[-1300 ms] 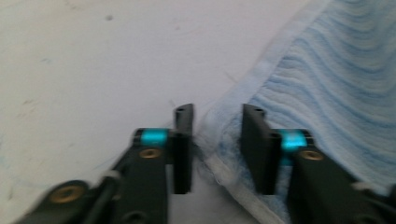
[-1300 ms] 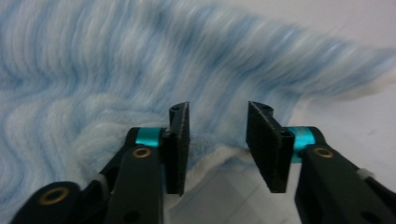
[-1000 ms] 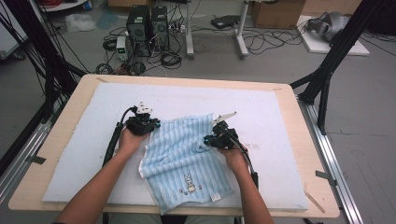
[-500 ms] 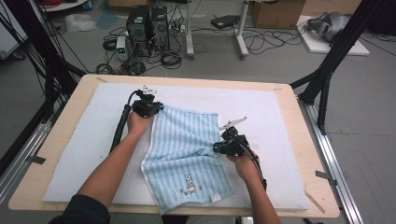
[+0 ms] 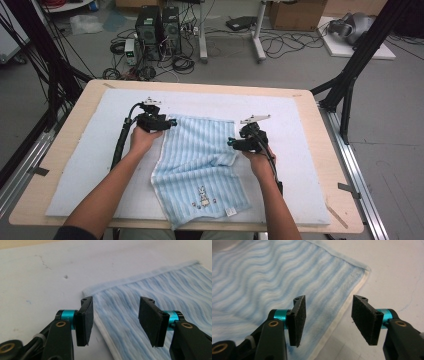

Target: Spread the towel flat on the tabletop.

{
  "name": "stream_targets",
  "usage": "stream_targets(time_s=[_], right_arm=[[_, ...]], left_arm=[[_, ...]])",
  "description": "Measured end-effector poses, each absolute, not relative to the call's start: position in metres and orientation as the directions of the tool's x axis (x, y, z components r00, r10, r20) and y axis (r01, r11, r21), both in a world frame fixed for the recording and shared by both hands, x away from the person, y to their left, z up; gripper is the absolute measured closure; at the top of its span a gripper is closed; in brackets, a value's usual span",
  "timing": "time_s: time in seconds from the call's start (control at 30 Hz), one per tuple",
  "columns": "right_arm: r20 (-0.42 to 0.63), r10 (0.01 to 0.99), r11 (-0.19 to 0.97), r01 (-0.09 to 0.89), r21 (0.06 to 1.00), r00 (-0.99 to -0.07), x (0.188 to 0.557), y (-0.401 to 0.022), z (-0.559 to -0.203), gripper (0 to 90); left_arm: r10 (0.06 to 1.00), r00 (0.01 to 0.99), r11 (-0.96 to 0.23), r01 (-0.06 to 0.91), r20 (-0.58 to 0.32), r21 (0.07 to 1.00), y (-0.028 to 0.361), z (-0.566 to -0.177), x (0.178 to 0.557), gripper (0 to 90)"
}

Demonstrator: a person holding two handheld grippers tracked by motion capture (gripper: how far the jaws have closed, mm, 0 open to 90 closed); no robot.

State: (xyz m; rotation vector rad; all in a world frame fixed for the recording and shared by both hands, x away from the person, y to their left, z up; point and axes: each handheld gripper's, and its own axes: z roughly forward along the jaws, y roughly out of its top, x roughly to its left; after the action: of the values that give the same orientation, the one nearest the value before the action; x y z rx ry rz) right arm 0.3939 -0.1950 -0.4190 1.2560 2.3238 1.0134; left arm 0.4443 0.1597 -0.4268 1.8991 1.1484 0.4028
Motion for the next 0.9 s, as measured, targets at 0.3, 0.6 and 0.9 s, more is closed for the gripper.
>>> stream_targets(time_s=[0.3,0.6,0.9], right_arm=[[0.035,0.825,0.405,0.633,0.660,-0.564,0.406,-0.181,-0.435,42.0],[0.040,0.831,0.397,0.643,0.655,-0.554,0.411,-0.183,-0.437,57.7],[0.005,0.809,0.431,0.600,0.674,-0.588,0.415,-0.179,-0.437,84.4]], left_arm=[[0.810,0.572,-0.279,0.572,-0.131,0.771,0.155,-0.437,0.414,47.1],[0.789,0.611,-0.351,0.542,-0.071,0.764,0.153,-0.447,0.402,38.7],[0.777,0.627,-0.355,0.506,-0.052,0.786,0.158,-0.449,0.413,85.7]])
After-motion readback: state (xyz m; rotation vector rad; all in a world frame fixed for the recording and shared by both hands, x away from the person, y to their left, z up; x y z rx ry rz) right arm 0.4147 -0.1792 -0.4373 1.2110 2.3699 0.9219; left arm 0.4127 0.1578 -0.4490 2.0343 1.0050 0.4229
